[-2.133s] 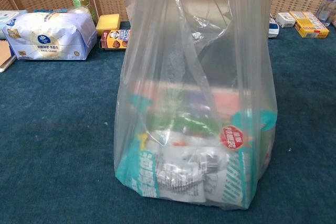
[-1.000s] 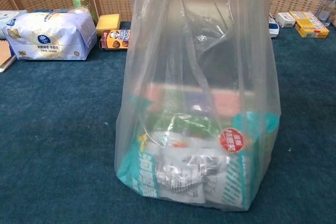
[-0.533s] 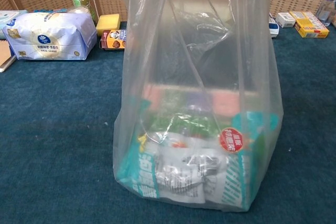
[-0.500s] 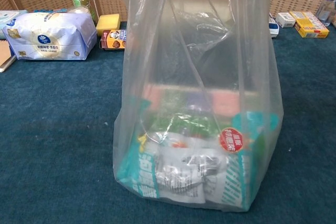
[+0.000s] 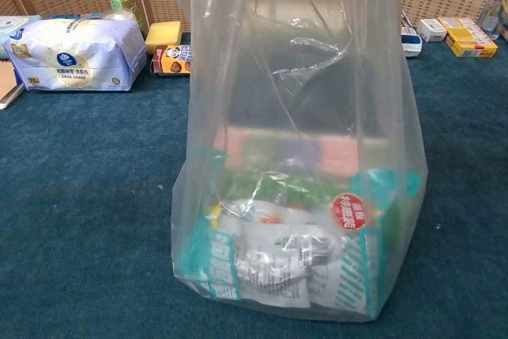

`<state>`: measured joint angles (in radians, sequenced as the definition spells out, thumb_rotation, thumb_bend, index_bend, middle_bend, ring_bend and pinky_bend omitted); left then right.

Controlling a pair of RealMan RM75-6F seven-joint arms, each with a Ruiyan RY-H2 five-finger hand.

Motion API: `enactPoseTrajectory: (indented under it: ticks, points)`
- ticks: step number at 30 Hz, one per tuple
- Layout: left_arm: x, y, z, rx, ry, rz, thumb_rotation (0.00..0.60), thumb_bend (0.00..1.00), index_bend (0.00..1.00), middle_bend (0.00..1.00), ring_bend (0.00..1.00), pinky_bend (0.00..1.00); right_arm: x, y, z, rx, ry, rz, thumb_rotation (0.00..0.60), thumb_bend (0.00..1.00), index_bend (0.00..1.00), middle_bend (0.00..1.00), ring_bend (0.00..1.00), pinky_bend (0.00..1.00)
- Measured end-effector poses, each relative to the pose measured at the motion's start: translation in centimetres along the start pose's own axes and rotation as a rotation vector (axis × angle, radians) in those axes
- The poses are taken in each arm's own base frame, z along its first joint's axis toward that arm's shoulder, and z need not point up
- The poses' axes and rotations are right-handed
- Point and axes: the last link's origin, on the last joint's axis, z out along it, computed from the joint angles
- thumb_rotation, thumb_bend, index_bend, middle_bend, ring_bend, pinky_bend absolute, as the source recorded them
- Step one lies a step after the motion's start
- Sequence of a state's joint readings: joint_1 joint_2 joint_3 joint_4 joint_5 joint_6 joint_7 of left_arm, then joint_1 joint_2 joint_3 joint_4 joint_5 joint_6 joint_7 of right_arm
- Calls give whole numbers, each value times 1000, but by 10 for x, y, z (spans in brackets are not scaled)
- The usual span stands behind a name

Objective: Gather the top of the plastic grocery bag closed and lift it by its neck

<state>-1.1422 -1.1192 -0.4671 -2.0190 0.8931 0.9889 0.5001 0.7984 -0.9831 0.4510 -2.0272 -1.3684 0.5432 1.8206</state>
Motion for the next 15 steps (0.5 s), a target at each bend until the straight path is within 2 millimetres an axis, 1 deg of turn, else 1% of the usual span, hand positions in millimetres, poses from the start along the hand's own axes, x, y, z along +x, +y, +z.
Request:
enactPoseTrajectory:
  ticks: [6,15]
  points:
    - [4,-1,-1,10,-33,-58,600,0,85,68,0,142,1,1,1,-4,4,-3,0,125,227,242,174,99]
    - [6,-5,-4,13,-20,-17,600,0,86,68,0,142,3,1,3,-2,8,3,0,125,227,242,174,99]
